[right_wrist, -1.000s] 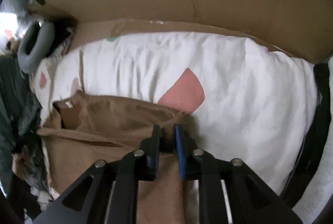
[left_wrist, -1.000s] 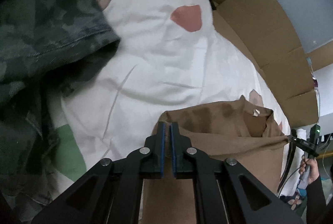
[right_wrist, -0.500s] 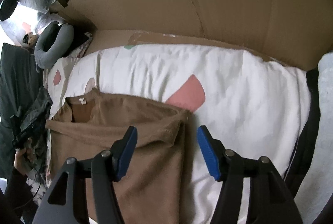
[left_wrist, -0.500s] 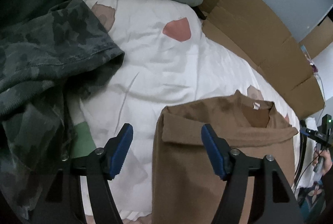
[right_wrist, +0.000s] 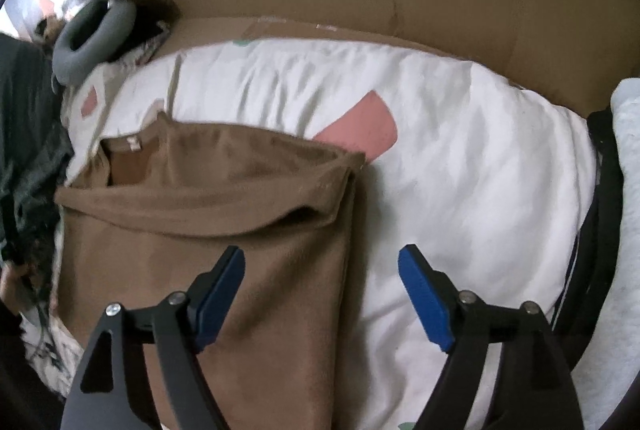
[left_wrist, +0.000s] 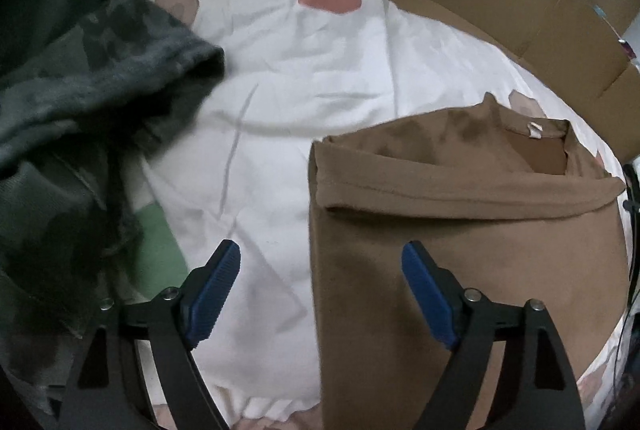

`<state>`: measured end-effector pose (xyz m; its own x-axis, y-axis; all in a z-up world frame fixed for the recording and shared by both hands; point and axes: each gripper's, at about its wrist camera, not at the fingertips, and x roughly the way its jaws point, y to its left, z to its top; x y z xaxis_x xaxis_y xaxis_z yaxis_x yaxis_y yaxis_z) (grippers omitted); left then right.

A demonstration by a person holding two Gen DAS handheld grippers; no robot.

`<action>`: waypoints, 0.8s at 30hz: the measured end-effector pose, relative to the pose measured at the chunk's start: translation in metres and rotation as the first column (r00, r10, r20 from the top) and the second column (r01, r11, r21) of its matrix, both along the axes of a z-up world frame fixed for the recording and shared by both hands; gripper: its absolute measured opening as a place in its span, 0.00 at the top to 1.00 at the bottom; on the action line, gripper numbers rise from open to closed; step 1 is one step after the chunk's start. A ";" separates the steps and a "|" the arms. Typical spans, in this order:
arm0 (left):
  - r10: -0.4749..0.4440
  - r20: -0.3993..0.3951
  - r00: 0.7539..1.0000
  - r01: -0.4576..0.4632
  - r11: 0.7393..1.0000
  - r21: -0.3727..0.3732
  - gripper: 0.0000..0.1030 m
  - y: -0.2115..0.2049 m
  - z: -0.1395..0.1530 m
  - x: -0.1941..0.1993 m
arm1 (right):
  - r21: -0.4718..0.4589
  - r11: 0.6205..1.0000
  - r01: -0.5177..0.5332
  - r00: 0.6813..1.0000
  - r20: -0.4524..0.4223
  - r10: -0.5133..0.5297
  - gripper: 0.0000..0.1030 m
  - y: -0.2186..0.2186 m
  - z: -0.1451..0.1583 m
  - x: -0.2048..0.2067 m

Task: Fold clothes
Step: 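Open both grippers and release the folded hem, then press and smooth the folded shirt flat with both open grippers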

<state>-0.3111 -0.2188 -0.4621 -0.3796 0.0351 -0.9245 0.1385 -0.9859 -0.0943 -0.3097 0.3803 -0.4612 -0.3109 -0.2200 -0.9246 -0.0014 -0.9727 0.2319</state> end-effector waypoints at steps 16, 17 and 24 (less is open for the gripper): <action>0.063 0.044 0.997 -0.057 0.990 -0.129 0.10 0.006 -0.021 -0.026 | 0.234 0.972 -0.022 1.000 0.025 0.016 0.24 -0.018 -0.029 -0.024; 0.066 0.040 0.997 -0.060 0.989 -0.135 0.10 0.006 -0.020 -0.028 | 0.235 0.972 -0.014 1.000 0.024 0.009 0.24 -0.017 -0.029 -0.027; 0.053 0.022 0.998 -0.049 0.987 -0.153 0.10 0.006 -0.021 -0.040 | 0.238 0.971 -0.004 1.000 0.005 0.003 0.24 -0.015 -0.027 -0.043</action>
<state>-0.3508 -0.2126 -0.4828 -0.3533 -0.1255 -0.9271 0.1899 -0.9800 0.0602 -0.3529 0.3655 -0.4886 -0.3061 0.0059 -0.9520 0.0014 -1.0000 -0.0066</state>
